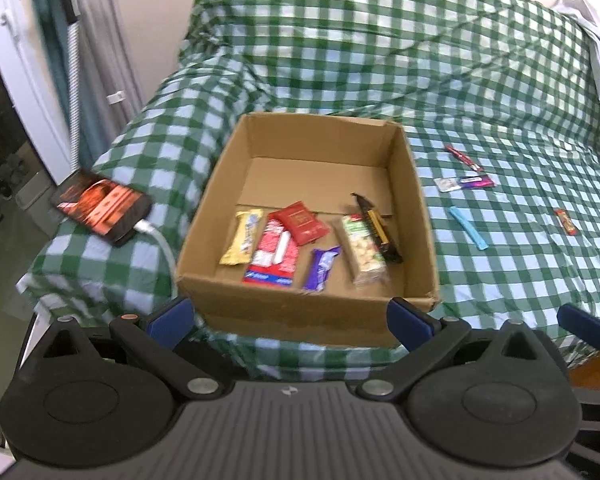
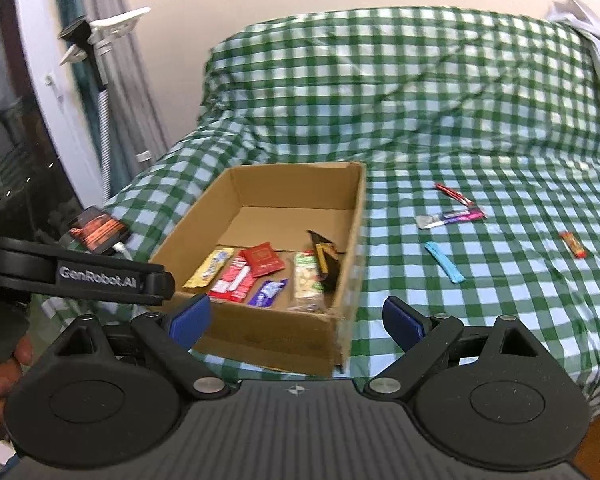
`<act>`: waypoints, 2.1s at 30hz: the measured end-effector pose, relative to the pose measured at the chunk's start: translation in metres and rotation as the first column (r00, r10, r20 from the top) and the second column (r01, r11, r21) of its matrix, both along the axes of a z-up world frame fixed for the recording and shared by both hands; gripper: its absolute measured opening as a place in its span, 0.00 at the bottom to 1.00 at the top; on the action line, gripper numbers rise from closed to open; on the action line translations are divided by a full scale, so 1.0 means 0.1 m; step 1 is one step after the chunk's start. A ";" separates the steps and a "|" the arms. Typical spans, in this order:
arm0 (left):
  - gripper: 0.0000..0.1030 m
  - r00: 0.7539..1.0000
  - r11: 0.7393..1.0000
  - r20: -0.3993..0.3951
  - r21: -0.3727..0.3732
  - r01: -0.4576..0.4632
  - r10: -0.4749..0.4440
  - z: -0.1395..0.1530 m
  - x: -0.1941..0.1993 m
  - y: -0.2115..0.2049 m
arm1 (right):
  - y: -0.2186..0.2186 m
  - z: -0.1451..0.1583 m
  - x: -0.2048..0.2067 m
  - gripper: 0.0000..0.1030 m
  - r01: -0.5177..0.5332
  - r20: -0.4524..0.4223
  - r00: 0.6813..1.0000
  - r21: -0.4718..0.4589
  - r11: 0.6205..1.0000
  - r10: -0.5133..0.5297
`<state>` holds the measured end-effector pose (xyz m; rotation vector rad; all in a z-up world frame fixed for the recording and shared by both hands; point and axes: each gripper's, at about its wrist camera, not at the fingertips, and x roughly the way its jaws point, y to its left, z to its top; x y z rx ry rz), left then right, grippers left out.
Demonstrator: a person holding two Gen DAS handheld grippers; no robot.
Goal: Organize snacks
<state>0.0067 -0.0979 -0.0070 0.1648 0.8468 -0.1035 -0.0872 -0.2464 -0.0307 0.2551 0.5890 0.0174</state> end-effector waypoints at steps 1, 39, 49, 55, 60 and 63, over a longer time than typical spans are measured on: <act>1.00 1.000 1.000 -0.003 0.000 0.011 -0.011 0.01 0.04 -0.08 | -0.08 -0.02 0.01 0.90 0.018 -0.003 1.000 0.008 1.000 -0.018; 1.00 0.877 0.913 -0.322 0.079 0.400 -0.357 -2.33 3.70 -4.02 | -4.31 -2.32 2.35 0.93 0.577 -0.160 0.783 -0.174 0.798 -0.601; 0.52 0.871 0.902 -0.270 0.024 0.431 -0.410 -2.30 3.72 -4.07 | -4.22 -2.43 2.29 0.72 0.541 -0.083 0.819 -0.220 0.812 -0.568; 0.21 0.882 0.912 -0.255 0.002 0.409 -0.395 -2.07 3.50 -3.99 | -4.02 -2.28 2.29 0.19 0.475 -0.111 0.853 -0.243 0.846 -0.510; 0.21 0.887 0.913 -0.221 -0.036 0.407 -0.405 -1.68 3.16 -3.79 | -3.94 -1.98 2.06 0.18 0.504 -0.083 0.847 -0.193 0.842 -0.526; 0.21 0.894 0.911 -0.190 -0.008 0.413 -0.407 -1.45 2.84 -3.67 | -3.80 -1.77 1.89 0.18 0.507 -0.064 0.851 -0.159 0.847 -0.521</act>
